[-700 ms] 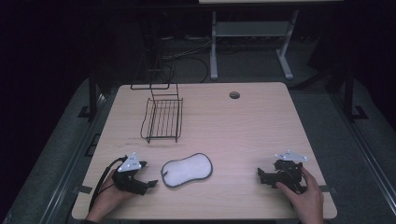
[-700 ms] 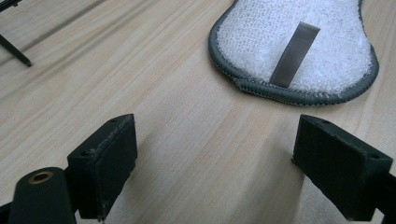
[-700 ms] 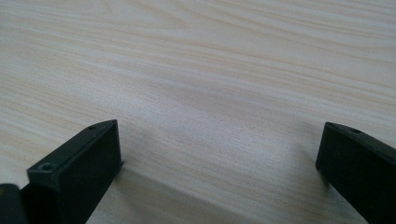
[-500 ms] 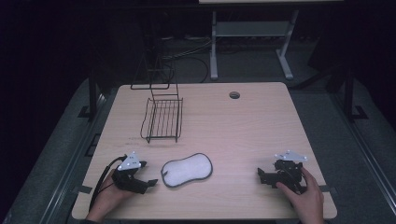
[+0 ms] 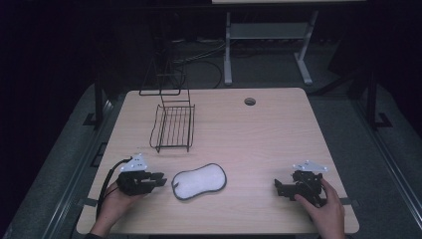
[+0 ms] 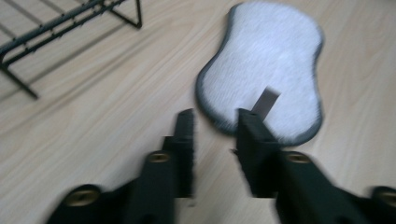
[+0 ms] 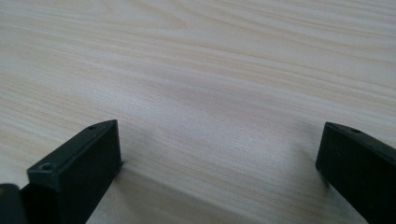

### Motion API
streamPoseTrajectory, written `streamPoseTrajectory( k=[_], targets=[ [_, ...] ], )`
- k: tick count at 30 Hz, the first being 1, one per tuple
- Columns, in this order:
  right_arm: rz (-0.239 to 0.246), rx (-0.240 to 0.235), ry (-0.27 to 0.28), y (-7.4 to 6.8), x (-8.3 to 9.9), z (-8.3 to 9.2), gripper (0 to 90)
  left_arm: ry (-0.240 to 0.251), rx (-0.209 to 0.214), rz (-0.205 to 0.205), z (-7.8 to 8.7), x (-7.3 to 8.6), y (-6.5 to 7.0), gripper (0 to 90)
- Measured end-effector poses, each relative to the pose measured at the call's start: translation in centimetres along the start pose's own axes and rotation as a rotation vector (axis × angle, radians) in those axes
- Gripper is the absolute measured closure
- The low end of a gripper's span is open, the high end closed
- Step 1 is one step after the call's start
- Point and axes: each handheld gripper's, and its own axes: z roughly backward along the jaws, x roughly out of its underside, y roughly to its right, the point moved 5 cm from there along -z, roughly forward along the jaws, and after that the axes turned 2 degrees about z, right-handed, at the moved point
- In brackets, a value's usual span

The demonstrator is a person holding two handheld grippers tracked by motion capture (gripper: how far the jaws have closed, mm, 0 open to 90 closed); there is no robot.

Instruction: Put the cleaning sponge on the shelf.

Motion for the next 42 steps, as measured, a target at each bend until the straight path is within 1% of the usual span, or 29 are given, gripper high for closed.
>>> streamPoseTrajectory(
  k=[1,2,3,4,5,6,7,10,12,13,14,16,17,19,20,23,25,26,31,32,33,34,35,36,39,41,42],
  targets=[
    [0.001,0.0,0.0,0.0,0.0,0.0,0.0,0.0,0.0,0.0,0.0,0.0,0.0,80.2],
    [0.001,0.0,0.0,0.0,0.0,0.0,0.0,-0.001,0.013,0.006,0.0,-0.3,0.1,80.2],
    [0.0,0.0,0.0,0.0,0.0,0.0,0.0,-0.004,0.027,0.009,-0.2,-0.7,0.1,85.5],
    [0.001,0.0,0.0,0.0,0.0,0.0,0.0,-0.005,0.037,0.01,-0.3,-1.0,0.2,88.8],
    [-0.001,0.0,0.0,0.0,0.0,0.0,0.0,-0.01,0.045,0.012,-0.4,-1.2,0.3,89.7],
    [0.0,0.0,0.0,0.0,0.0,0.0,0.0,-0.022,0.058,0.008,-0.8,-1.6,0.6,89.7],
    [0.0,0.0,0.0,0.0,0.0,0.0,0.0,-0.022,0.058,0.008,-0.8,-1.6,0.6,89.7],
    [0.001,0.0,0.0,0.0,0.0,0.0,0.0,-0.021,0.072,-0.005,-1.2,-2.3,1.0,89.7],
    [0.001,0.0,0.0,0.0,0.0,0.0,0.0,-0.011,0.083,-0.015,-1.5,-2.9,1.0,89.7],
    [0.001,0.0,0.0,0.0,0.0,0.0,0.0,-0.009,0.088,-0.014,-1.7,-3.1,1.1,89.7],
    [0.001,0.0,0.0,0.0,0.0,0.0,0.0,-0.011,0.093,-0.024,-1.8,-3.4,1.1,89.7],
    [0.0,0.0,0.0,0.0,0.0,0.0,0.0,-0.005,0.106,-0.037,-2.5,-4.4,1.3,89.7],
    [0.0,0.0,0.0,0.0,0.0,0.0,0.0,-0.005,0.106,-0.037,-2.5,-4.4,1.3,89.7],
    [0.001,0.0,0.001,0.0,0.0,0.0,0.0,-0.007,0.115,-0.054,-3.4,-5.4,1.4,89.7],
    [0.001,0.0,0.001,0.0,0.0,0.0,0.0,-0.007,0.115,-0.054,-3.4,-5.4,1.4,89.7],
    [0.001,0.0,0.001,0.0,0.0,0.0,0.0,-0.005,0.133,-0.071,-4.6,-6.5,1.8,89.7],
    [0.001,0.0,0.0,0.0,0.0,0.0,0.0,-0.011,0.138,-0.076,-4.9,-6.7,1.9,89.7],
    [0.001,0.0,0.0,0.0,0.0,0.0,0.0,-0.013,0.145,-0.084,-5.6,-7.2,2.1,89.7],
    [0.0,0.0,0.0,0.0,0.0,0.0,0.0,-0.022,0.169,-0.101,-7.3,-8.1,2.7,89.7],
    [0.002,0.001,0.001,0.0,0.0,0.0,0.0,-0.022,0.169,-0.101,-7.3,-8.1,2.7,89.7],
    [0.002,0.001,0.001,0.0,0.0,0.0,0.0,-0.026,0.172,-0.106,-7.6,-8.3,2.8,89.7],
    [0.001,0.0,0.0,0.0,0.0,0.0,0.0,-0.029,0.179,-0.112,-8.3,-8.6,3.0,89.7],
    [0.001,0.0,0.001,0.0,0.0,0.0,0.0,-0.034,0.183,-0.115,-8.6,-8.8,3.1,89.7],
    [0.002,0.001,0.001,0.0,0.0,0.0,0.0,-0.034,0.183,-0.115,-8.6,-8.8,3.1,89.7],
    [0.001,0.0,0.001,0.0,0.0,0.0,0.0,-0.053,0.2,-0.129,-10.0,-9.2,3.5,89.7],
    [0.001,0.0,0.001,0.0,0.0,0.0,0.0,-0.066,0.21,-0.133,-10.6,-9.2,3.9,89.7],
    [0.001,0.0,0.001,0.0,0.0,0.0,0.0,-0.066,0.21,-0.133,-10.6,-9.2,3.9,89.7]
  ],
)
